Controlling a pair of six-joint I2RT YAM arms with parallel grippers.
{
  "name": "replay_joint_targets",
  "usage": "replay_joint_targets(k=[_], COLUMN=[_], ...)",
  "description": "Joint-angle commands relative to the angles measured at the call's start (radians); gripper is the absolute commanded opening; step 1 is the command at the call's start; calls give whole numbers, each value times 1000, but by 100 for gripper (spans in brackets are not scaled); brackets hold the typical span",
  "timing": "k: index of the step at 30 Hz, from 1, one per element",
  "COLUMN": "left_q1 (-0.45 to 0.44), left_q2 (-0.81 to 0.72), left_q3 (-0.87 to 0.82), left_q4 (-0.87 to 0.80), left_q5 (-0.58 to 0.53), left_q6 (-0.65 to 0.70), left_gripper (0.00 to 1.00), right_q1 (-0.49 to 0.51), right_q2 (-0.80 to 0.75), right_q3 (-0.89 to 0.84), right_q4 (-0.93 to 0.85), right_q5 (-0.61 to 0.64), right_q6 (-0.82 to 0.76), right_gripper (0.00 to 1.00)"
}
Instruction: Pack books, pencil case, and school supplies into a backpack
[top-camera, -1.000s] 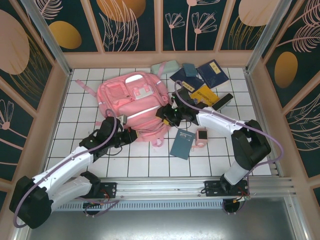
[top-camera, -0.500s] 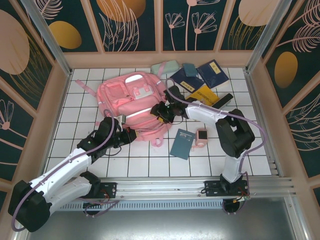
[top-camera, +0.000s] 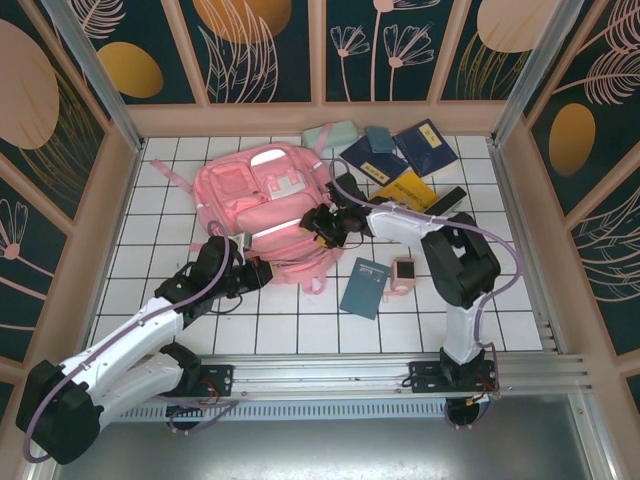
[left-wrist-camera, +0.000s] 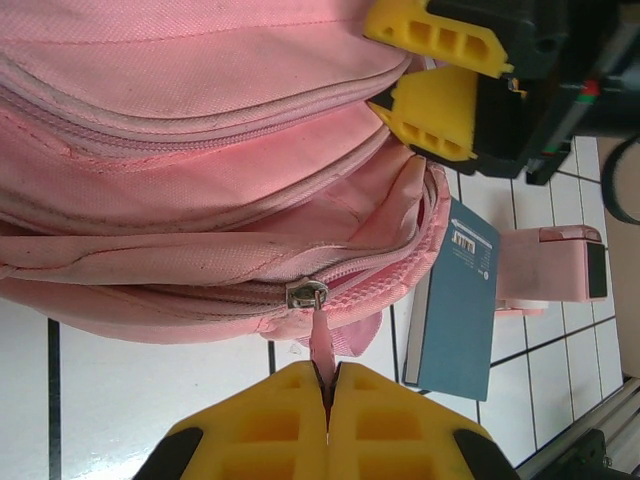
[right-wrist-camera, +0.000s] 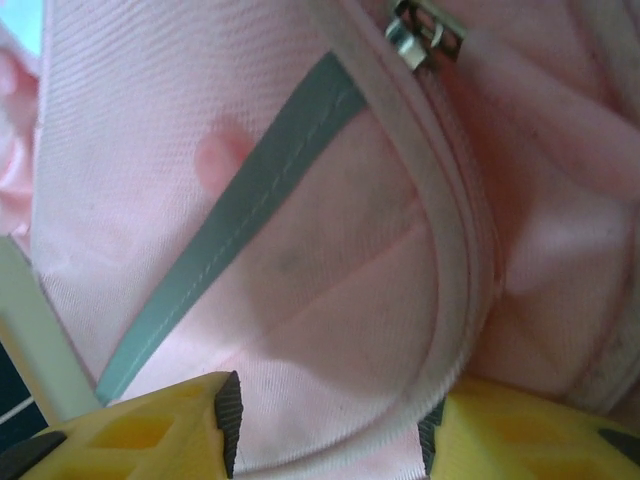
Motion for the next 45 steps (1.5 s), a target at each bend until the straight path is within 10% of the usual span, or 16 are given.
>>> replay_joint_targets(k=[1,9,27,45], left_q1=[-6,-5,-5,4], left_q2=[-15,-28,-60,23], left_q3=[4,11,16,47], left_q4=[76,43,-128,-137], left_q5=[8,-15,-272,-542], left_q6=[6,17,4,14], left_gripper=[0,0,0,0], right_q1=[-15,-34,-44,-93], right_q2=[59,36,-109,-89], right_q3=[82,83,139,158], right_q4=[46,201,188,139], right_q5=[11,-29,40,-142], right_q6=[38,162,292,200], right_gripper=[52,0,0,0])
